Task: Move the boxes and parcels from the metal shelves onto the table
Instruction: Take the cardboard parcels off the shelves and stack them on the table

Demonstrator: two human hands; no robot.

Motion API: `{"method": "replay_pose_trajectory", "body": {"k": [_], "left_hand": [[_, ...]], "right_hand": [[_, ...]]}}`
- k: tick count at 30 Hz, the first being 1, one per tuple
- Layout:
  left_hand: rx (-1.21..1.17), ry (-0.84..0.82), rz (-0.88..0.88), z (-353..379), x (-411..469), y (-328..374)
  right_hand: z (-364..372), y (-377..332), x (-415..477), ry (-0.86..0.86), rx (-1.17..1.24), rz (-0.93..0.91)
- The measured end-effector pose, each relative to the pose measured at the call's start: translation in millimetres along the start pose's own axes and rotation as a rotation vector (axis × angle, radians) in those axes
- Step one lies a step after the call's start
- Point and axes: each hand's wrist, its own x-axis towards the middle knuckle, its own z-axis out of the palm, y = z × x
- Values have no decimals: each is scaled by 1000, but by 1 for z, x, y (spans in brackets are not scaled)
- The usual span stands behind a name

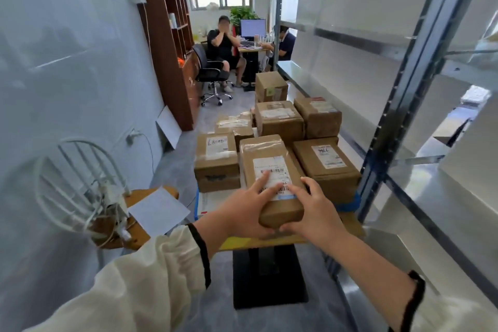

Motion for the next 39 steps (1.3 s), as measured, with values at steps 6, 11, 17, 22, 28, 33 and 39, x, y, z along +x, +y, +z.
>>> {"method": "replay_pose_trajectory", "body": {"k": [6, 11, 17, 22, 28, 33, 39], "left_hand": [[0, -37, -65, 7, 68, -48], [-23, -78, -98, 26, 101, -78], [-12, -101, -95, 37, 110, -98], [0, -112, -86, 35, 109, -106], [-35, -132, -81, 35, 114, -109], [-14, -144, -57, 33, 128, -116], [8, -136, -11, 42, 142, -113]], "right_hand": [[17, 29, 92, -63, 13, -44], [36, 46, 134, -104, 34, -53], [52, 47, 151, -104, 62, -49], [60, 42, 153, -96, 84, -27], [62, 41, 159, -94, 58, -20], [62, 44, 166, -78, 76, 5], [62, 58, 167, -59, 60, 35]]}}
